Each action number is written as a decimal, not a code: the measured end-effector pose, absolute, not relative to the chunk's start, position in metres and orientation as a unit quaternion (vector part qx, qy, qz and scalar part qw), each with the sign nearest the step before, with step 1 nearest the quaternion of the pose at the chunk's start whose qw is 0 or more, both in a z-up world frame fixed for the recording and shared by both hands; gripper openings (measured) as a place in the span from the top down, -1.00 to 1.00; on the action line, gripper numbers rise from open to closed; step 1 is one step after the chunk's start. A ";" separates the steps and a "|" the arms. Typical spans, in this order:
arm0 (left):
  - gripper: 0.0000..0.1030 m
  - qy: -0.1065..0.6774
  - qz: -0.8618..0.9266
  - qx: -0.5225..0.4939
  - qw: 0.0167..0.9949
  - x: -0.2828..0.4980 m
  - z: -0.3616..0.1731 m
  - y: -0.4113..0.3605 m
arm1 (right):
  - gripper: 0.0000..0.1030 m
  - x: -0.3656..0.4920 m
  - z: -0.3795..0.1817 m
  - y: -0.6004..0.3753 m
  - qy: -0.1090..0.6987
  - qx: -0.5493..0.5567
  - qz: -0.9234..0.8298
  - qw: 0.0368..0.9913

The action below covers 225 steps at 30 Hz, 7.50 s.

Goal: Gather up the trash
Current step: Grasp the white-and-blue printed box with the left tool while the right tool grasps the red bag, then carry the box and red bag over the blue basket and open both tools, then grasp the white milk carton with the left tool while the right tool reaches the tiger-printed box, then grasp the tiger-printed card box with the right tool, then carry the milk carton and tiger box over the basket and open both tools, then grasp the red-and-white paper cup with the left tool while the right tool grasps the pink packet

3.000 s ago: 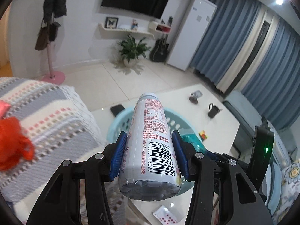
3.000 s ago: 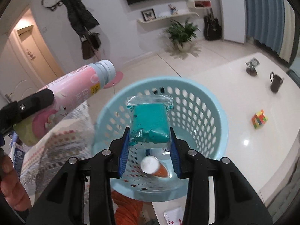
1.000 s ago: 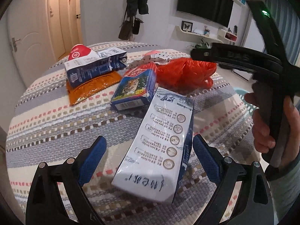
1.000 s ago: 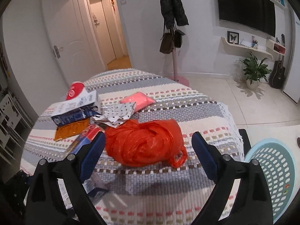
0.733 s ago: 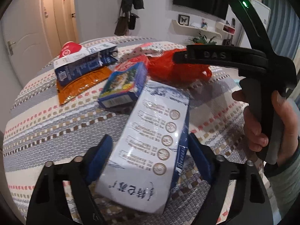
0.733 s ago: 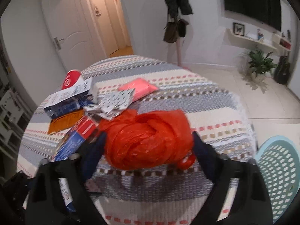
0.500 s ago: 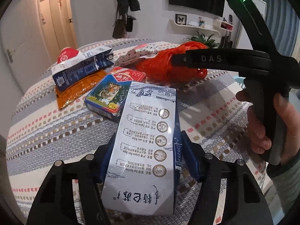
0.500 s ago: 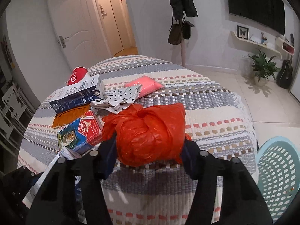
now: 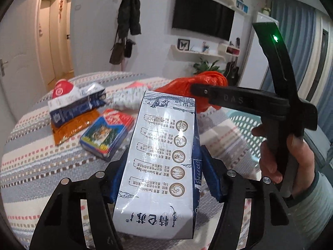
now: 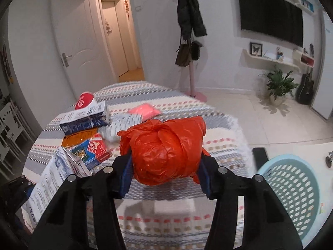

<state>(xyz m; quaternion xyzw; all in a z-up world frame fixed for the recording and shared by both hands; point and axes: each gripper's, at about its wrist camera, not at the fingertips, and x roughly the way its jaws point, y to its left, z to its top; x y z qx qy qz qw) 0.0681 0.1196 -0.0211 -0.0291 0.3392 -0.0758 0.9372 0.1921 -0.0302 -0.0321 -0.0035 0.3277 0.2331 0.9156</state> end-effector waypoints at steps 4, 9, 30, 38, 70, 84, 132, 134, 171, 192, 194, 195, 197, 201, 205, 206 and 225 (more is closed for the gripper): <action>-0.20 0.327 -0.088 -0.025 0.941 0.077 -0.008 0.108 | 0.04 0.187 -0.013 -0.053 0.304 -0.003 0.214 0.928; -0.20 0.313 -0.121 -0.027 0.942 0.095 0.010 0.084 | 0.04 0.181 0.006 -0.088 0.278 -0.006 0.177 0.944; -0.20 0.408 -0.257 -0.001 0.876 0.211 -0.039 -0.100 | 0.03 0.182 -0.068 -0.298 0.360 0.084 -0.036 0.929; -0.22 0.474 -0.277 -0.031 0.835 0.236 -0.089 -0.126 | -0.02 0.187 -0.123 -0.330 0.421 0.126 -0.060 0.896; -0.49 0.428 -0.240 -0.051 0.870 0.186 -0.070 -0.061 | -0.41 0.169 -0.096 -0.287 0.404 0.116 -0.045 0.906; -0.57 0.309 -0.119 -0.052 0.942 0.123 0.007 0.094 | -0.43 0.156 -0.017 -0.121 0.334 0.076 0.092 0.935; -0.69 0.374 -0.032 -0.016 0.927 0.169 -0.007 0.268 | -0.36 0.182 -0.069 0.093 0.429 -0.002 0.232 0.873; -0.69 0.412 -0.040 -0.004 0.910 0.191 -0.022 0.263 | -0.40 0.182 -0.074 0.099 0.426 -0.005 0.232 0.874; 0.00 0.328 -0.038 -0.094 0.939 0.131 0.035 0.269 | -0.13 0.156 -0.037 0.088 0.364 -0.003 0.272 0.891; -0.01 0.297 -0.202 -0.024 0.933 0.162 0.053 0.027 | -0.13 0.153 -0.002 -0.175 0.283 0.103 0.055 0.952; -0.01 0.310 -0.220 -0.020 0.925 0.171 0.042 0.001 | -0.13 0.154 -0.012 -0.198 0.289 0.118 0.039 0.949; -0.01 0.317 -0.228 -0.018 0.920 0.176 0.035 -0.013 | -0.13 0.155 -0.018 -0.211 0.294 0.126 0.027 0.947; 0.02 0.327 -0.240 -0.013 0.914 0.183 0.024 -0.032 | -0.13 0.156 -0.030 -0.231 0.303 0.137 0.010 0.943; 0.02 0.359 -0.263 -0.012 0.895 0.200 -0.005 -0.072 | -0.13 0.162 -0.056 -0.262 0.328 0.145 -0.024 0.933; 0.02 0.388 -0.269 -0.004 0.881 0.215 -0.034 -0.099 | -0.13 0.166 -0.082 -0.283 0.353 0.161 -0.038 0.921; 0.02 0.397 -0.268 -0.001 0.878 0.220 -0.044 -0.107 | -0.13 0.168 -0.090 -0.288 0.361 0.167 -0.042 0.917; -0.25 0.446 -0.255 0.001 0.858 0.229 -0.085 -0.119 | -0.16 0.175 -0.138 -0.319 0.426 0.220 -0.052 0.876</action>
